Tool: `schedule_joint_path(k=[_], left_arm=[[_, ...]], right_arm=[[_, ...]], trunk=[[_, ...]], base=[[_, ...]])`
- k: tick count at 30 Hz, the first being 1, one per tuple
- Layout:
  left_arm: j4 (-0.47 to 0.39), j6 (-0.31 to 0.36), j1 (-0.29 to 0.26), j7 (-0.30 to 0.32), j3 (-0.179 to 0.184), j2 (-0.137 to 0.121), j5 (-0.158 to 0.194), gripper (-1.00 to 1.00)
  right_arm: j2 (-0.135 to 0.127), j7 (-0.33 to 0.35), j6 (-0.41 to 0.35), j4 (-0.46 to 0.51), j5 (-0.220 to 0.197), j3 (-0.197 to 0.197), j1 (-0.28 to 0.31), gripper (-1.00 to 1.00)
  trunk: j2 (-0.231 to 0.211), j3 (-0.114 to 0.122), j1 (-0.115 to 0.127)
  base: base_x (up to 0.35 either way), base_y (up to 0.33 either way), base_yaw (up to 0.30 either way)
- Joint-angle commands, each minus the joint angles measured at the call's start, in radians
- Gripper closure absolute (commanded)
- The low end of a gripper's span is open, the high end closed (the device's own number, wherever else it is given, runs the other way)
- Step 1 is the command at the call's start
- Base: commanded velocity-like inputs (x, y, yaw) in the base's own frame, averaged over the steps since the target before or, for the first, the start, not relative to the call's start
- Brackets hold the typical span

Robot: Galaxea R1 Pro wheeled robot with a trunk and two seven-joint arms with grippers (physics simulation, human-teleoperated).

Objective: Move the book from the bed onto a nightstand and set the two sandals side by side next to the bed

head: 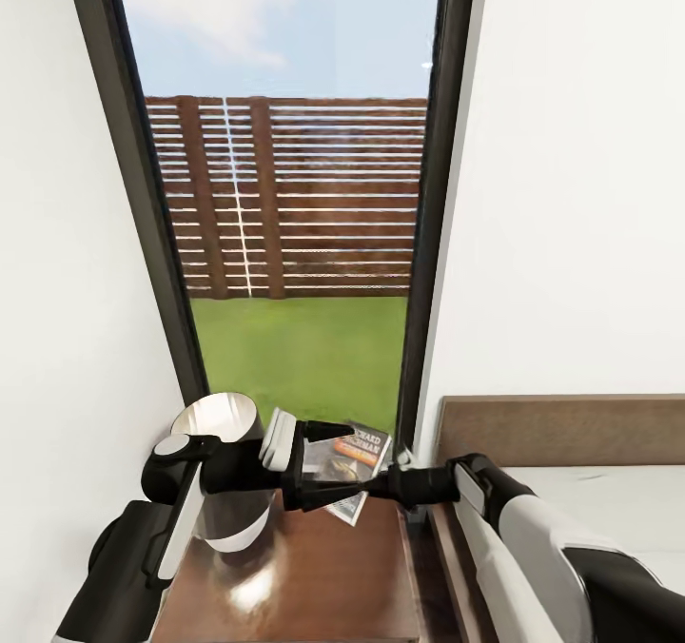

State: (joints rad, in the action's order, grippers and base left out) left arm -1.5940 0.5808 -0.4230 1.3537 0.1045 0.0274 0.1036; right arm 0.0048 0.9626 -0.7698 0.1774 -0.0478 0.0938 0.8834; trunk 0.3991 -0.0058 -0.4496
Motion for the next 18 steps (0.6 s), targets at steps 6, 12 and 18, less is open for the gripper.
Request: schedule_joint_path(k=[6,12,18], left_arm=[[0.0,0.011,0.0,0.002,0.0,0.0,0.002,-1.0],[0.0,0.011,0.0,0.002,0.0,0.0,0.002,-1.0],[0.0,0.011,0.0,0.002,0.001,0.0,0.002,-1.0]], right_arm=[[-0.017,-0.006,-0.013,-0.045,-0.006,0.01,0.0,1.0],[-0.017,-0.017,-0.011,-0.061,-0.004,0.007,0.0,1.0],[-0.008,-0.089,-0.004,-0.067,-0.005,0.005,0.0,1.0]], trunk=[[0.001,-0.001,0.0],[0.001,-0.001,0.0],[0.001,-0.001,0.0]], base=[[0.0,0.0,0.0],[0.0,0.0,0.0],[0.0,0.0,0.0]])
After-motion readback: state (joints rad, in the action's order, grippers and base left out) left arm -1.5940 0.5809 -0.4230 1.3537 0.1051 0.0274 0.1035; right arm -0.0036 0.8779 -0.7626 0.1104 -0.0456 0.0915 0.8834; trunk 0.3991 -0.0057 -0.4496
